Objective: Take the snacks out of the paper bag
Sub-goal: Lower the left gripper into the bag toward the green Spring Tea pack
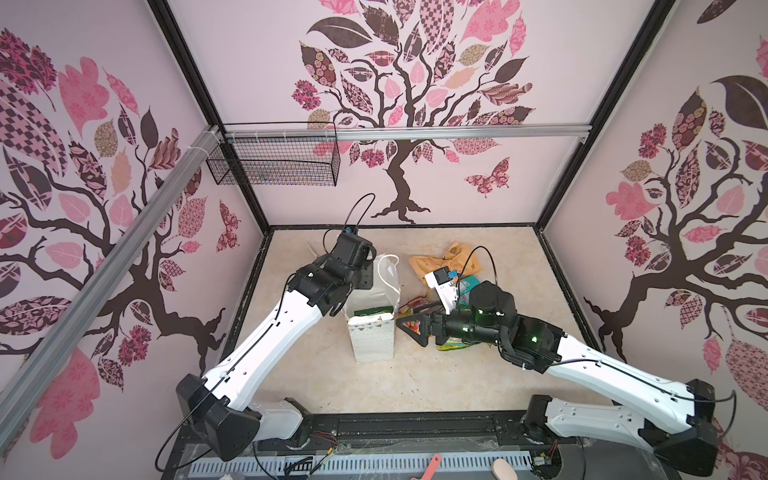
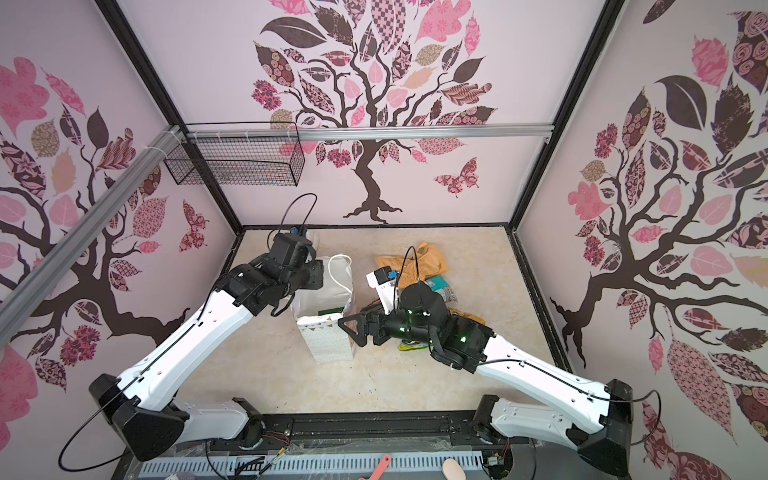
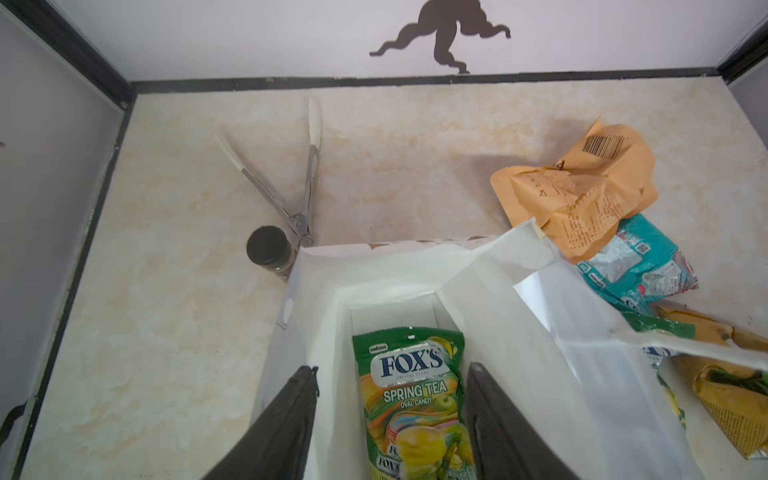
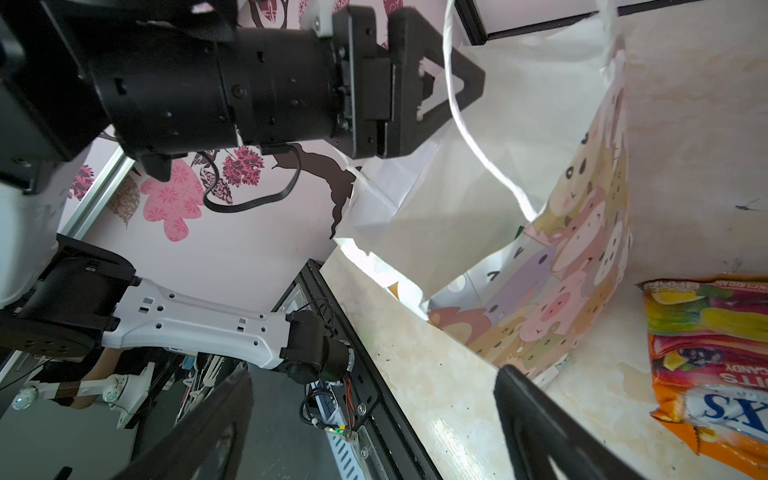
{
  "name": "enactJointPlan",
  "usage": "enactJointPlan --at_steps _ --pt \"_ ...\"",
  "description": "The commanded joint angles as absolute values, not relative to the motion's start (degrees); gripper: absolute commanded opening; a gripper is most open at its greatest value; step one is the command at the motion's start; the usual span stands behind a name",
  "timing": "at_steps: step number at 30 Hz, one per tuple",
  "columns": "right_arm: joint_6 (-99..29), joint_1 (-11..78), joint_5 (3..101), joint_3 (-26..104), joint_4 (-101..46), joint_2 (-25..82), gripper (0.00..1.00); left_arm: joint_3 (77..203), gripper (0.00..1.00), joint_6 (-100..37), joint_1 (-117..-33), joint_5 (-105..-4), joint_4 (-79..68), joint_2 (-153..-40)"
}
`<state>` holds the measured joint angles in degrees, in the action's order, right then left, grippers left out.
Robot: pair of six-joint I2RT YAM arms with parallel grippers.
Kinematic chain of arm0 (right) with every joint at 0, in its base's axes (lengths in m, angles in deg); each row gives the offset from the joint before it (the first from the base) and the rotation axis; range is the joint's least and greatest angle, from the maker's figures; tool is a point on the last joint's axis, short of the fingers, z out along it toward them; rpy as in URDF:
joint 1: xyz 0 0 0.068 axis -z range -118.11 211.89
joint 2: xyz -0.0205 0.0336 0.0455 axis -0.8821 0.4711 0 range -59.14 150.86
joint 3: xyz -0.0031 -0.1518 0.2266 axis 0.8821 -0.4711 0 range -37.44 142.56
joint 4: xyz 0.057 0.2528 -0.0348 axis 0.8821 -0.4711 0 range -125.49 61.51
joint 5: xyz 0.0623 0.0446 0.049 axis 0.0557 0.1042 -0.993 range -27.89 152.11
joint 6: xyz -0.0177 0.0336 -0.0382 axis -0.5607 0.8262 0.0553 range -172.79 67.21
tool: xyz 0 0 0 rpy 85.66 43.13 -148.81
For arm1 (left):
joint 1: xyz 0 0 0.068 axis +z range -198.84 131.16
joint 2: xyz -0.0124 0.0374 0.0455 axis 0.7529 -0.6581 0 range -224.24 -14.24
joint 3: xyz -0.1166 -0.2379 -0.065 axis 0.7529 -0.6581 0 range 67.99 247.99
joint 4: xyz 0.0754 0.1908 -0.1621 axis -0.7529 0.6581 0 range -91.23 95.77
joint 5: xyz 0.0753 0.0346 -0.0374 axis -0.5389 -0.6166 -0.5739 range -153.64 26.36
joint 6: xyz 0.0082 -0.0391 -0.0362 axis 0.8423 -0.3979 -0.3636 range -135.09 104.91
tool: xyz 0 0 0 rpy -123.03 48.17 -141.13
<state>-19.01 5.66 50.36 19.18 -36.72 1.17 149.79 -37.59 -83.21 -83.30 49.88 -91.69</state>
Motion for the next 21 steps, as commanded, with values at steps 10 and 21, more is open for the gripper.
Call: enactJointPlan --at_steps 10,21 --pt "-18.8 5.5 53.3 18.5 -34.7 -0.8 0.95 149.7 0.59 -39.9 -82.5 -77.3 51.4 -97.5" --pt "-18.3 5.5 53.8 17.6 -34.1 -1.5 0.95 143.0 0.59 -41.2 -82.0 -71.3 49.0 -98.6"
